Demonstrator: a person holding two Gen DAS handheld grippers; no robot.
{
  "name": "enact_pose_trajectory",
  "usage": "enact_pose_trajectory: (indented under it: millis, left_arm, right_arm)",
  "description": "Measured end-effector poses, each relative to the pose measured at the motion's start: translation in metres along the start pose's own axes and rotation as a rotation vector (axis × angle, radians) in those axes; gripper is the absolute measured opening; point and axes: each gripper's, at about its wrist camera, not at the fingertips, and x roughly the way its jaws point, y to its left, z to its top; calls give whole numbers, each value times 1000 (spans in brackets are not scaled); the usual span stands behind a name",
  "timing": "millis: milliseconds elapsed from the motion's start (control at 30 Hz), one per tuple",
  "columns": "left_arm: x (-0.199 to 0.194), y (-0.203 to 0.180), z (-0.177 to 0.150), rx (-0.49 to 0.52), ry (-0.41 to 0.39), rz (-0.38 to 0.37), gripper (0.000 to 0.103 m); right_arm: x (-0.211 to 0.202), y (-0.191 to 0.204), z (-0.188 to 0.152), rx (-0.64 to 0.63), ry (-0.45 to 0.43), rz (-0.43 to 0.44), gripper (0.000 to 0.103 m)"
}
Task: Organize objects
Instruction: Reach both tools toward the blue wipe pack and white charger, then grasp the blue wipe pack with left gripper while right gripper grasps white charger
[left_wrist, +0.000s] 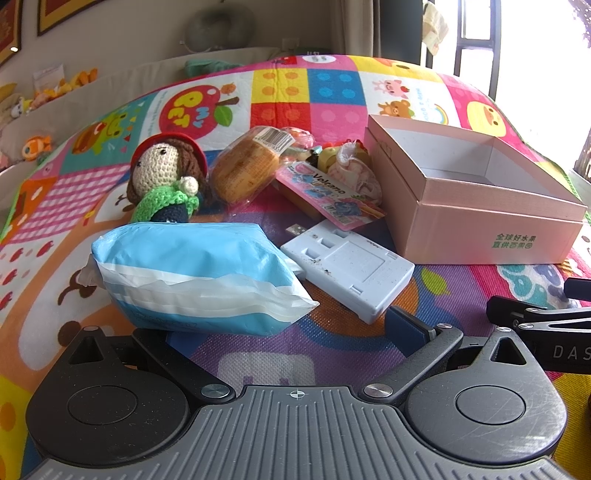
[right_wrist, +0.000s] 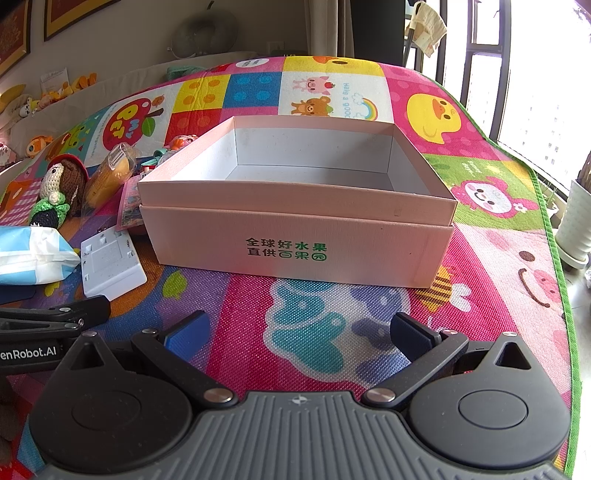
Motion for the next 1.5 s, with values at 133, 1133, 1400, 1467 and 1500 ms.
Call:
enact_pose_trajectory:
  millis: [133, 1133, 1400, 1467, 1500]
  left_arm:
    - [1, -2, -1, -1, 1, 0, 103]
    - [-101, 76, 15, -107, -107, -150, 102]
    - [-53, 68, 12, -115, -4, -112, 102]
    - [-40, 66, 13, -105, 6, -94, 90]
    - [-36, 66, 13, -102, 11, -94, 78]
  right_arm:
    - [0, 0, 0, 0, 0, 0, 103]
    - [-13, -10, -4, -66, 87, 69, 103]
    - [-13, -10, -4, -68, 87, 69, 103]
    - [-13, -10, -4, -63, 82, 68, 103]
    - [-14, -10, -4, -59, 78, 68, 103]
